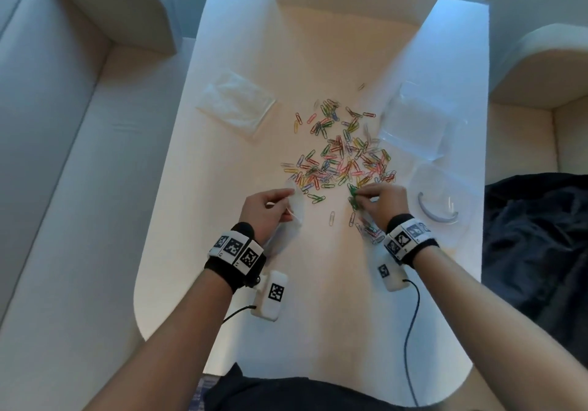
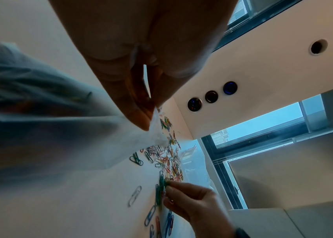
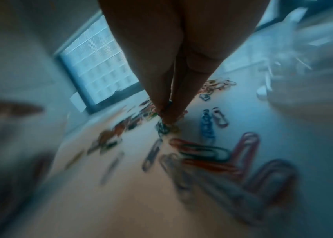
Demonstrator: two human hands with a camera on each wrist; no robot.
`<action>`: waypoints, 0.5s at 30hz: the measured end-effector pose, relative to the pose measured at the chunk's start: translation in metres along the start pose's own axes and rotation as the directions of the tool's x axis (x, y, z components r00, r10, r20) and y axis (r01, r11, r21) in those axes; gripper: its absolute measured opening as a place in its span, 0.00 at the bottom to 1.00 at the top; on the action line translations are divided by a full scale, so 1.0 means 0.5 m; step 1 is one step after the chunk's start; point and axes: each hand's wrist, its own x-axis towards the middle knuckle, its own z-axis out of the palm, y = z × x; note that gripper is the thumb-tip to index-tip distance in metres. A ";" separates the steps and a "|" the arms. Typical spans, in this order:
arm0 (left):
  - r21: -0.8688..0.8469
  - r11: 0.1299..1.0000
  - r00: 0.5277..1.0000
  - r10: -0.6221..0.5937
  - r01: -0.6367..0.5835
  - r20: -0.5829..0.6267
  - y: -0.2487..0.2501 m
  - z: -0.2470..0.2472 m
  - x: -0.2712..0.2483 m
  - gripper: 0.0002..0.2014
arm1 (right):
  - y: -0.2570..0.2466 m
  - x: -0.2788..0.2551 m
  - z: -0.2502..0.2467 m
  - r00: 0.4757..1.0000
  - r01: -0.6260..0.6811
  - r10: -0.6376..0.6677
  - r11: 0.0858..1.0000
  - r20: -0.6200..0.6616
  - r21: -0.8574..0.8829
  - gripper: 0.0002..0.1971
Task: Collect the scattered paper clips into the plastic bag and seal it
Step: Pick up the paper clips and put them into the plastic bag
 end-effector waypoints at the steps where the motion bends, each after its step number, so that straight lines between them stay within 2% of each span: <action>1: -0.004 1.000 1.000 -0.002 0.002 -0.002 -0.001 0.003 0.001 0.13 | -0.001 0.000 -0.003 0.991 -0.135 0.136 0.985 -0.003 0.109 0.06; 2: -0.002 1.000 1.000 -0.001 0.001 -0.002 -0.001 0.005 0.001 0.13 | -0.004 -0.001 -0.005 0.966 -0.254 0.258 0.931 0.019 0.263 0.07; 3: 0.004 1.000 1.000 0.003 -0.003 -0.002 -0.001 0.008 0.001 0.13 | -0.010 -0.004 -0.007 0.934 -0.344 0.351 0.826 0.069 0.447 0.08; 4: 0.015 1.000 1.000 0.009 -0.009 0.002 0.000 0.012 0.001 0.13 | -0.024 -0.011 -0.010 0.904 -0.396 0.404 0.674 0.138 0.623 0.09; 6: 0.029 0.999 1.000 0.016 -0.016 0.010 -0.001 0.021 0.003 0.14 | -0.058 -0.027 -0.014 0.870 -0.430 0.406 0.344 0.281 0.835 0.11; 7: 0.036 0.999 1.000 0.020 -0.020 0.011 -0.002 0.027 0.002 0.14 | -0.077 -0.035 -0.016 0.861 -0.439 0.378 0.215 0.340 0.873 0.11; 8: 0.045 0.999 1.000 0.024 -0.024 0.011 -0.003 0.033 0.001 0.15 | -0.096 -0.043 -0.017 0.859 -0.448 0.336 0.125 0.387 0.885 0.11; 9: 0.058 0.998 0.999 0.033 -0.033 0.010 -0.004 0.040 -0.002 0.14 | -0.113 -0.051 -0.016 0.861 -0.460 0.287 0.088 0.420 0.884 0.11; 10: 0.073 0.996 0.999 0.044 -0.045 0.011 -0.002 0.047 -0.008 0.14 | -0.131 -0.060 -0.016 0.862 -0.478 0.237 0.088 0.448 0.874 0.12; 11: 0.083 0.995 0.998 0.059 -0.060 0.015 -0.001 0.055 -0.014 0.13 | -0.143 -0.070 -0.014 0.864 -0.493 0.193 0.127 0.466 0.861 0.12; 12: 0.088 0.993 0.997 0.073 -0.074 0.019 0.001 0.061 -0.023 0.11 | -0.155 -0.081 -0.012 0.866 -0.498 0.155 0.185 0.475 0.847 0.13; 15: 0.100 0.989 0.994 0.106 -0.107 0.019 0.004 0.076 -0.046 0.11 | -0.171 -0.106 -0.002 0.881 -0.458 0.121 0.456 0.457 0.763 0.11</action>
